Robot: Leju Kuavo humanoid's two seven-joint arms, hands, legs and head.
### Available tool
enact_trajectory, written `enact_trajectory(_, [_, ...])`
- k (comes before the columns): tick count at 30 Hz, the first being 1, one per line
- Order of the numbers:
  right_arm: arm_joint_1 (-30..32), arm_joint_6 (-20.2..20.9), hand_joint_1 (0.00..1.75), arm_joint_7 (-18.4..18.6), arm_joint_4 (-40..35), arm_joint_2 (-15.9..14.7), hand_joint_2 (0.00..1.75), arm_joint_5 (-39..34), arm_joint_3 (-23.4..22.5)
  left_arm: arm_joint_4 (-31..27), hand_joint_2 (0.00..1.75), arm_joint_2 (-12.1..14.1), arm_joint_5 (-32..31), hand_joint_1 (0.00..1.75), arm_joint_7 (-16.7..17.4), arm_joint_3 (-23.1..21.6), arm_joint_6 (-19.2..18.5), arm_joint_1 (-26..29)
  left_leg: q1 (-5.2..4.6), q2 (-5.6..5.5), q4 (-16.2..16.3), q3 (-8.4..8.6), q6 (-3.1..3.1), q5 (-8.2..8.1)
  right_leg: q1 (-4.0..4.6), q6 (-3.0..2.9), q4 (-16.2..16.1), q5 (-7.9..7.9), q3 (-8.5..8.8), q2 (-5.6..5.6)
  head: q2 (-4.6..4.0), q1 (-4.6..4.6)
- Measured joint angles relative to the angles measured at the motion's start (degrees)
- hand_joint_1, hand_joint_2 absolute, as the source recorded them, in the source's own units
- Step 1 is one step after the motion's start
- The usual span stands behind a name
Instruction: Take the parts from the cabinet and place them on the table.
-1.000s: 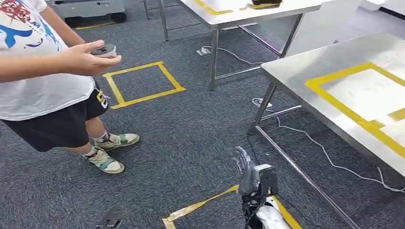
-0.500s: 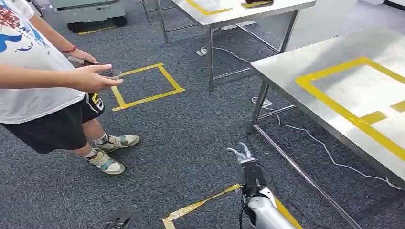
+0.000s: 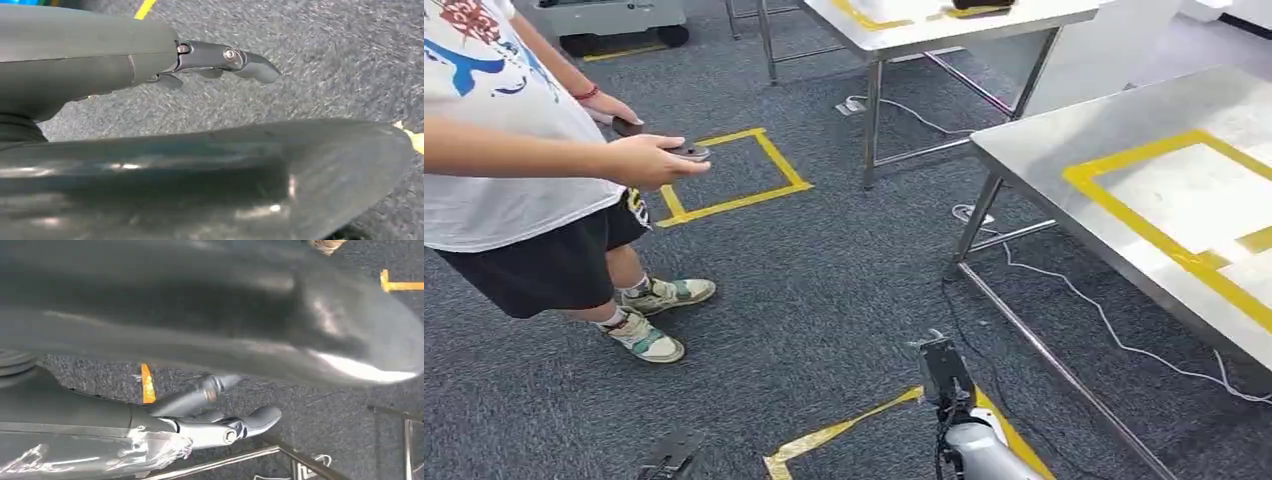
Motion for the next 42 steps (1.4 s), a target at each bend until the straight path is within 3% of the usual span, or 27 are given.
enact_trajectory(1, [0.05, -0.45, 0.0, 0.58, 0.32, 0.0, 0.0, 0.47, 0.0, 0.0, 0.0, 0.02, 0.0, 0.0, 0.08, 0.0, 0.0, 0.09, -0.01, -0.01, 0.01, 0.01, 0.04, -0.03, -0.01, 0.07, 2.24, -0.31, -1.28, 0.0, 0.0, -0.09])
enact_trajectory(2, [0.06, -0.94, 0.0, 1.16, 0.59, 0.0, 1.75, 0.85, 0.0, 0.0, 0.0, 0.02, -0.02, 0.0, 0.09, 0.0, 0.0, 0.14, 0.0, -0.03, 0.04, 0.03, 0.04, -0.03, -0.02, 0.08, 2.02, 0.39, -1.33, -0.01, 0.0, -0.02])
enact_trajectory(3, [0.05, -1.4, 0.0, 1.9, 0.79, 0.02, 1.75, 1.42, 0.0, 0.0, 0.0, 0.02, -0.04, 0.0, 0.09, 0.0, 0.0, 0.16, 0.02, -0.15, 0.05, 0.11, 0.01, -0.06, -0.1, 0.03, -1.39, 2.84, 0.15, -0.01, 0.0, -0.04])
enact_trajectory(5, [0.0, -2.25, 0.0, 3.65, 1.07, 0.02, 1.75, 2.6, 0.04, 0.0, 0.0, -0.07, -0.07, 0.0, 0.09, 0.0, 0.04, 0.1, 0.08, -0.29, 0.08, 0.49, -0.32, -0.27, -0.35, -0.04, -12.2, 8.12, 5.52, -0.01, 0.0, -0.04])
enact_trajectory(6, [-0.07, -2.51, 0.0, 4.29, 1.31, 0.07, 1.75, 2.91, 0.04, 0.0, 0.0, -0.04, -0.07, 0.0, 0.09, 0.0, 0.04, 0.08, -0.11, -0.31, 0.12, 0.45, -0.57, -0.39, -0.42, 0.03, -15.19, 7.96, 6.98, 0.06, 0.0, 0.0])
enact_trajectory(7, [-0.11, -2.67, 0.0, 4.7, 1.53, 0.18, 1.75, 3.17, 0.07, 0.0, 0.0, -0.02, -0.07, 0.0, 0.09, 0.0, 0.09, 0.0, -0.37, -0.39, 0.4, 0.19, -0.92, -0.39, -0.32, -0.4, -15.97, 7.82, 7.71, 0.25, 0.0, -0.09])
enact_trajectory(10, [0.25, -3.08, 0.0, 5.22, 1.97, 0.2, 1.75, 3.39, 0.07, 0.0, 0.0, -0.02, -0.07, 0.0, 0.09, 0.0, 0.09, 0.02, -0.14, -0.36, -0.05, 0.26, -1.78, -0.02, -0.02, -1.3, -15.75, 7.97, 7.38, 0.37, 0.0, -0.18])
enact_trajectory(11, [0.21, -3.1, 0.0, 5.27, 2.01, 0.26, 0.0, 3.41, 0.07, 0.0, 0.0, -0.02, -0.07, 0.0, 0.09, 0.0, 0.09, -0.05, -0.05, -0.32, 0.07, 0.07, -2.12, -0.4, -0.41, -1.8, -16.08, 8.24, 7.56, 0.31, 0.0, -0.13])
enact_trajectory(12, [0.1, -3.24, 0.0, 5.27, 2.05, 0.33, 0.0, 3.5, 0.07, 0.0, 0.0, -0.02, -0.07, 0.0, 0.09, 0.0, 0.11, -0.08, -0.06, -0.2, 1.51, -0.42, -2.37, -1.59, -0.44, -2.11, -16.12, 8.26, 7.57, 0.27, 0.0, -0.29])
enact_trajectory(15, [0.05, -3.26, 0.0, 6.62, 2.4, 0.39, 0.0, 4.24, 0.17, 0.0, 0.0, -0.07, -0.04, 0.0, 0.09, 0.0, 0.11, -0.11, 0.01, -0.18, 14.85, -6.75, -2.84, -7.9, -0.38, -2.6, -16.12, 8.22, 7.52, 0.04, 0.0, -0.42])
enact_trajectory(16, [0.15, -3.04, 0.0, 6.78, 2.49, 0.39, 0.0, 4.28, 0.17, 0.0, 0.0, -0.13, 0.02, 0.0, 0.04, 0.0, 0.09, 0.0, 0.02, -0.18, 17.79, -8.27, -2.88, -8.53, -0.36, -2.61, -16.12, 8.22, 7.52, 0.04, 0.0, -0.44])
enact_trajectory(17, [0.21, -2.6, 0.0, 6.8, 2.58, 0.39, 0.0, 4.33, 0.17, 0.0, 0.0, -0.13, 0.13, 0.0, -0.15, 0.0, 0.09, 0.1, 0.02, -0.18, 18.0, -8.47, -2.87, -7.88, -0.37, -2.61, -16.12, 8.23, 7.54, 0.06, 0.0, -0.41])
enact_trajectory(18, [0.24, -2.04, 0.0, 6.75, 2.64, 0.39, 0.0, 4.3, 0.17, 0.0, 0.0, -0.11, 0.39, 0.0, -0.61, 0.02, 0.09, 0.11, 0.03, -0.17, 15.62, -7.39, -2.79, -5.83, -0.37, -2.6, -16.11, 8.23, 7.56, 0.09, 0.0, -0.46])
enact_trajectory(20, [0.23, -1.07, 0.0, 6.51, 2.64, 0.39, 0.0, 4.2, 0.17, 0.0, 0.0, 0.02, 0.55, 0.0, -1.11, 0.02, 0.13, -0.01, 0.07, -0.11, 6.22, -2.66, -2.59, -0.97, -0.45, -2.49, -16.1, 8.21, 7.71, 0.14, 0.0, -0.44])
enact_trajectory(21, [0.23, -0.83, 0.0, 6.43, 2.64, 0.39, 0.0, 4.2, 0.17, 0.0, 0.0, 0.0, 0.55, 0.0, -1.25, 0.02, 0.13, -0.04, 0.13, 0.1, 2.13, -0.42, -2.59, 0.17, -0.36, -2.2, -16.1, 8.17, 7.71, 0.18, 0.0, -0.46])
enact_trajectory(22, [0.18, -0.79, 0.0, 6.38, 2.64, 0.42, 0.0, 4.2, 0.17, 0.0, 0.0, 0.0, 0.55, 0.0, -1.31, 0.02, 0.13, -0.19, 0.03, -0.07, 0.01, 0.25, -2.4, -0.47, 0.2, -1.8, -15.54, 7.91, 7.33, 0.21, 0.0, -0.53])
enact_trajectory(25, [0.39, -0.63, 0.0, 6.36, 2.73, 0.42, 0.0, 4.17, 0.17, 0.0, 0.0, -0.02, 0.55, 0.0, -1.44, 0.02, 0.13, 0.12, -0.17, -0.17, 0.51, -0.13, -1.46, -0.33, -0.04, -1.03, -16.19, 8.36, 7.44, 0.2, 0.0, -0.33])
enact_trajectory(27, [0.39, -0.61, 0.0, 6.36, 2.77, 0.42, 0.0, 4.17, 0.17, 0.0, 0.0, 0.11, 0.59, 0.0, -1.44, 0.07, 0.15, 0.13, 0.15, -0.15, 0.11, 0.04, -0.77, 0.0, -0.14, -0.39, -15.14, 7.23, 6.64, 0.13, 0.0, -0.28])
enact_trajectory(28, [0.3, -0.61, 0.0, 6.34, 2.8, 0.42, 0.0, 4.17, 0.17, 0.0, 0.0, 0.11, 0.59, 0.0, -1.49, 0.07, 0.15, 0.03, 0.13, -0.15, 0.11, 0.02, -0.47, 0.0, -0.16, -0.18, -12.42, 5.38, 5.44, 0.06, 0.0, 0.0])
enact_trajectory(30, [0.38, -0.59, 0.0, 6.32, 2.86, 0.42, 0.0, 4.17, 0.17, 0.0, 0.0, 0.07, 0.59, 0.0, -1.49, 0.07, 0.13, 0.02, 0.02, -0.13, 0.13, 0.01, -0.24, -0.04, -0.22, 0.0, -2.84, 1.17, 1.14, 0.07, 0.0, 0.02])
enact_trajectory(31, [0.58, -0.59, 0.0, 6.34, 2.88, 0.42, 0.0, 4.17, 0.17, 0.0, 0.0, 0.04, 0.59, 0.0, -1.49, 0.07, 0.13, 0.11, -0.01, -0.12, 0.15, 0.01, -0.23, -0.05, -0.21, 0.05, 0.81, 0.15, -0.68, 0.07, 0.0, 0.04])
enact_trajectory(32, [0.77, -0.59, 0.0, 6.34, 2.93, 0.39, 0.0, 4.17, 0.17, 0.0, 0.0, 0.04, 0.59, 0.0, -1.49, 0.09, 0.15, 0.18, -0.02, -0.14, 0.15, 0.03, -0.22, -0.06, -0.22, 0.06, 1.71, 0.53, -1.28, 0.07, 0.0, 0.02])
enact_trajectory(34, [0.82, -0.4, 0.0, 6.06, 2.99, 0.42, 0.0, 4.22, 0.17, 0.0, 0.0, 0.07, 0.61, 0.0, -1.49, 0.09, 0.15, 0.19, 0.02, -0.22, 0.18, 0.11, -0.23, -0.07, -0.28, -0.08, -3.8, 4.34, 1.22, 0.06, 0.02, 0.02])
enact_trajectory(36, [0.68, 0.17, 0.0, 5.2, 2.99, 0.42, 0.0, 4.35, 0.22, 0.0, 0.0, 0.02, 0.81, 0.0, -1.51, 0.09, 0.13, 0.18, 0.11, -0.27, 0.22, 0.37, -0.54, -0.24, -0.45, -0.08, -14.04, 8.57, 6.52, 0.07, 0.02, 0.07])
enact_trajectory(37, [0.59, 0.52, 0.0, 5.2, 2.99, 0.46, 0.0, 4.33, 0.28, 0.0, 0.0, 0.07, 0.9, 0.0, -1.51, 0.11, 0.15, 0.16, -0.3, -0.31, 0.4, 0.19, -0.93, -0.39, -0.3, -0.14, -15.78, 7.56, 7.65, 0.21, 0.0, 0.11])
enact_trajectory(40, [0.78, -0.21, 0.0, 7.88, 3.12, 0.48, 0.0, 4.72, 0.28, 0.0, 0.0, 0.02, 1.03, 0.0, -0.74, 0.13, 0.15, 0.23, -0.07, -0.3, 0.03, 0.09, -1.83, 0.15, 0.02, -1.18, -15.59, 7.99, 7.29, 0.44, 0.02, -0.24])
enact_trajectory(42, [0.65, -1.42, 0.0, 9.4, 3.17, 0.48, 0.0, 5.53, 0.44, 0.0, 0.0, 0.0, 1.03, 0.0, -0.55, 0.13, 0.24, 0.19, 0.07, -0.18, 0.57, -0.07, -2.43, -0.58, -0.35, -1.98, -16.02, 8.43, 7.47, 0.36, 0.0, -0.2])
